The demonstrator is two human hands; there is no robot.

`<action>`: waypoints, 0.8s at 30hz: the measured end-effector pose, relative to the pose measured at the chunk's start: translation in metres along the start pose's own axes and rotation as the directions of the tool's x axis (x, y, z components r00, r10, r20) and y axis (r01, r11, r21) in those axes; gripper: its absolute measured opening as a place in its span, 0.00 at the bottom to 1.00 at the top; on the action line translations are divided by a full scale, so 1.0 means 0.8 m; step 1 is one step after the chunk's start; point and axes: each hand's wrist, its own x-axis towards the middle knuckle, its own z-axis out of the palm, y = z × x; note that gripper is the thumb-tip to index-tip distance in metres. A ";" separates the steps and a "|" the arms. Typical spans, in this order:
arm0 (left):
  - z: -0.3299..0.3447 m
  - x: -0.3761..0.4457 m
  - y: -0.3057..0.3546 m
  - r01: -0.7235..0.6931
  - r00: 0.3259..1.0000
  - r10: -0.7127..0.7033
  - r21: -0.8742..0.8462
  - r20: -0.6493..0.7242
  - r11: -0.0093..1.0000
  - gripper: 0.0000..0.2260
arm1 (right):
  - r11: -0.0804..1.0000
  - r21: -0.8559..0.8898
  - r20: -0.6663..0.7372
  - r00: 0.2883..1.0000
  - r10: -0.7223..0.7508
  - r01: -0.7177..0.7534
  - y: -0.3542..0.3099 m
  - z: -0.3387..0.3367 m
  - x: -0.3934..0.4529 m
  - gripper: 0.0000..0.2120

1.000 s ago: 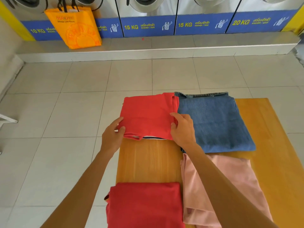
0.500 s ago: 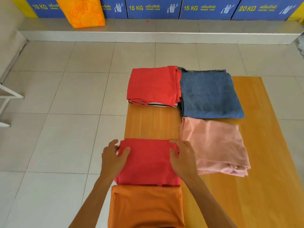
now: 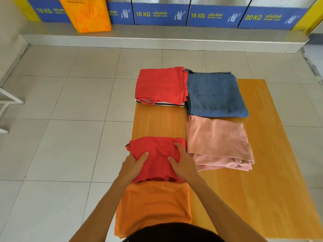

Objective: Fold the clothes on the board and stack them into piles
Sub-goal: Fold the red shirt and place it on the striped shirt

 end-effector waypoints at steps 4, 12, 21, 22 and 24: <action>-0.020 0.003 0.014 -0.062 0.998 0.063 -0.036 0.027 0.997 0.34 | 0.997 0.059 -0.050 0.998 -0.044 0.047 -0.006 -0.019 -0.002 0.24; -0.077 0.036 0.107 -0.279 0.958 0.273 -0.060 -0.088 0.958 0.32 | 0.950 0.122 -0.233 0.939 -0.254 0.288 -0.070 -0.098 0.052 0.22; -0.128 0.164 0.257 -0.387 0.915 0.386 0.014 -0.115 0.922 0.32 | 0.912 0.026 -0.361 0.854 -0.373 0.410 -0.152 -0.173 0.216 0.18; -0.129 0.181 0.268 -0.377 0.919 0.375 0.010 -0.119 0.926 0.33 | 0.914 0.053 -0.368 0.859 -0.357 0.402 -0.158 -0.177 0.233 0.18; -0.129 0.212 0.284 -0.363 0.924 0.358 -0.010 -0.138 0.932 0.32 | 0.913 0.089 -0.377 0.862 -0.338 0.398 -0.169 -0.184 0.266 0.17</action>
